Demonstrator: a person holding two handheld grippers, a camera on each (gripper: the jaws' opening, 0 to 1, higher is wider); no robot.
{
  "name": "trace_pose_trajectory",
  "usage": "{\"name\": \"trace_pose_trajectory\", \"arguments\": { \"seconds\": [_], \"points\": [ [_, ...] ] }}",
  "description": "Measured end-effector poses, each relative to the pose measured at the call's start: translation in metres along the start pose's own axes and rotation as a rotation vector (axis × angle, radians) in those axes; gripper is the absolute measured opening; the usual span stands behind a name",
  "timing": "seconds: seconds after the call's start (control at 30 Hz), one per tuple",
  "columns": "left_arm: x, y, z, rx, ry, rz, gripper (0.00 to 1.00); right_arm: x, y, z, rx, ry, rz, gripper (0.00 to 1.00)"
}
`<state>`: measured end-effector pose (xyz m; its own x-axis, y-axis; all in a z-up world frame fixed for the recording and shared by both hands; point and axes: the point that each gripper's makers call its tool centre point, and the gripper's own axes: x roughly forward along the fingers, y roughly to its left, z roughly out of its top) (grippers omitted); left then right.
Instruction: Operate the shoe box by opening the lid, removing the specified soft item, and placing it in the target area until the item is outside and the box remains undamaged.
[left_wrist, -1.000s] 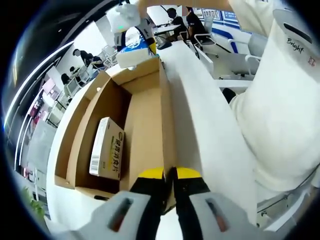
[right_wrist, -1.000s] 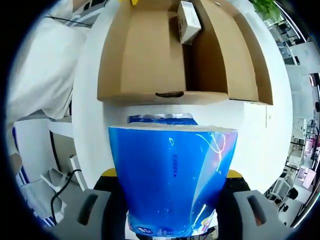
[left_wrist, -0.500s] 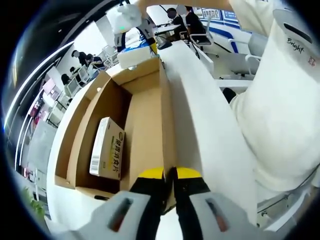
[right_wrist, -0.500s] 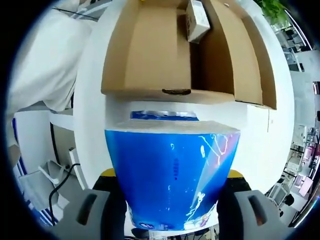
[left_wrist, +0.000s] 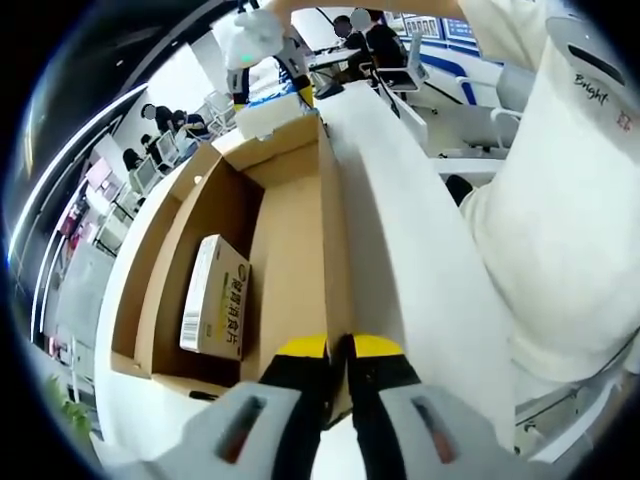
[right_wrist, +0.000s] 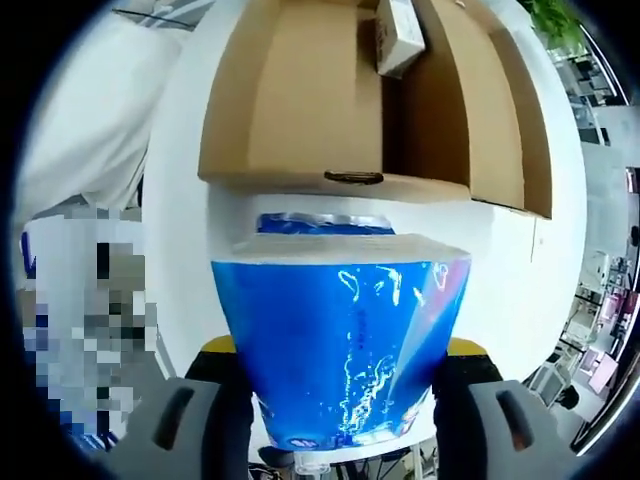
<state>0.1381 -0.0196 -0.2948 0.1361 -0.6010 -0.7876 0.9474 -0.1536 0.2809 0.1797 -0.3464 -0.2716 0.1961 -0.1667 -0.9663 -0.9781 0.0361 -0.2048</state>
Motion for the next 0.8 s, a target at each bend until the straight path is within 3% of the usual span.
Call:
{"name": "trace_pose_trajectory", "arguments": {
  "seconds": [0.43, 0.5, 0.63, 0.8],
  "points": [
    [0.0, -0.001, 0.0, 0.002, -0.001, 0.006, 0.06, -0.024, 0.003, 0.007, 0.015, -0.069, -0.034, 0.69],
    [0.0, -0.002, 0.0, 0.002, -0.003, 0.007, 0.06, -0.029, 0.004, 0.008, 0.029, -0.094, -0.032, 0.69],
    [-0.001, -0.003, 0.001, 0.001, -0.004, 0.006, 0.06, -0.042, 0.008, 0.024, 0.063, -0.221, -0.011, 0.68],
    [-0.001, -0.004, 0.002, -0.004, -0.006, 0.004, 0.06, -0.057, 0.006, 0.032, 0.076, -0.297, -0.026, 0.67]
  ]
}}
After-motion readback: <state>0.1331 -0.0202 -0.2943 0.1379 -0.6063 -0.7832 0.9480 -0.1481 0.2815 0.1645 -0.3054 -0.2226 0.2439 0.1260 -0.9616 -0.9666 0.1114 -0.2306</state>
